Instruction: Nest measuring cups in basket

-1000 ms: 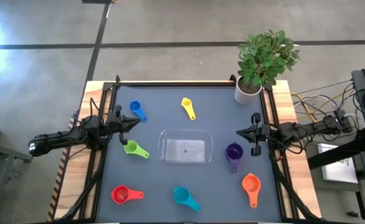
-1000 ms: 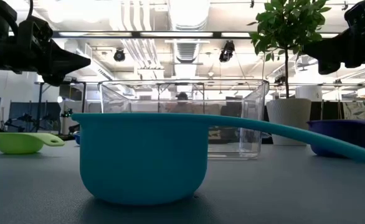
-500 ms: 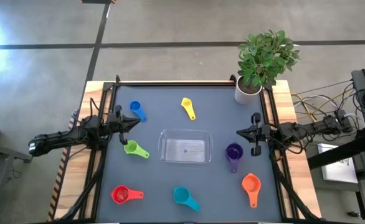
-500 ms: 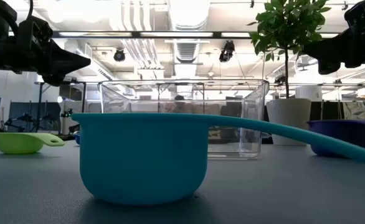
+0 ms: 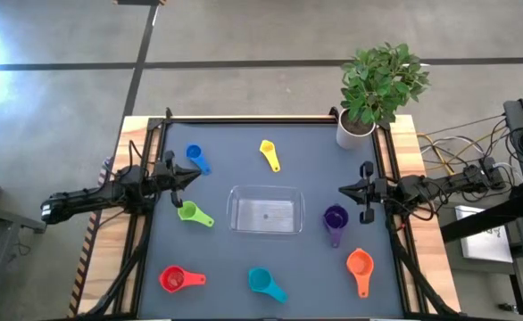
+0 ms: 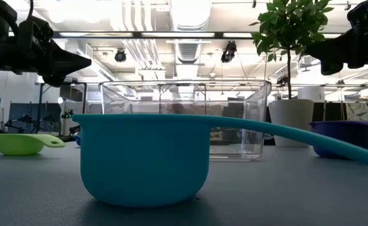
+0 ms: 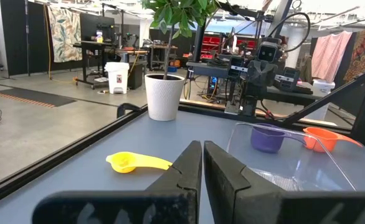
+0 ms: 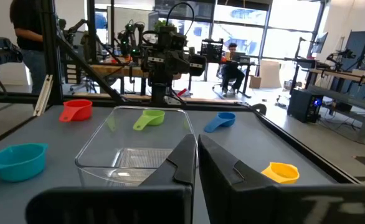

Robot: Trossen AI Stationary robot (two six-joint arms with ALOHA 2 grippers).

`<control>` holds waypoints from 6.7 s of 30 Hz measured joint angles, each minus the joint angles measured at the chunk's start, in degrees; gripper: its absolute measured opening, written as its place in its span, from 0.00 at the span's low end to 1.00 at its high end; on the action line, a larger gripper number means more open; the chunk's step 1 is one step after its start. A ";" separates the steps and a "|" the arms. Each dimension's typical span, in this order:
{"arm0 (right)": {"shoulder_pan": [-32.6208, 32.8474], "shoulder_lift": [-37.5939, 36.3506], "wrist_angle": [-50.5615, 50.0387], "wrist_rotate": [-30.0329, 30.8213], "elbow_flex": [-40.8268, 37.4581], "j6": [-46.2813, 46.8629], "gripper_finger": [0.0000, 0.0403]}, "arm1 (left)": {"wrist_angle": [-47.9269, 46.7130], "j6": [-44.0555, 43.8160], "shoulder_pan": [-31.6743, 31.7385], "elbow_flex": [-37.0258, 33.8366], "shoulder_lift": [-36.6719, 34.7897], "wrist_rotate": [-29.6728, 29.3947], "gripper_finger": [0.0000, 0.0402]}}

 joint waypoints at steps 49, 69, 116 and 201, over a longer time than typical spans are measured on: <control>0.00 0.00 0.00 0.00 0.01 0.00 0.02 | -0.01 -0.02 0.00 0.00 0.01 0.00 0.00; 0.01 -0.02 13.26 -0.01 -0.01 9.78 0.02 | -0.01 -0.02 -0.02 0.00 0.02 0.00 0.00; 32.50 44.19 -43.97 1.45 36.32 63.04 0.02 | -0.01 0.00 -0.02 0.00 0.02 0.02 0.00; -6.39 47.80 -55.76 -17.51 40.94 37.63 0.05 | 0.00 0.00 0.00 0.00 0.01 0.01 0.00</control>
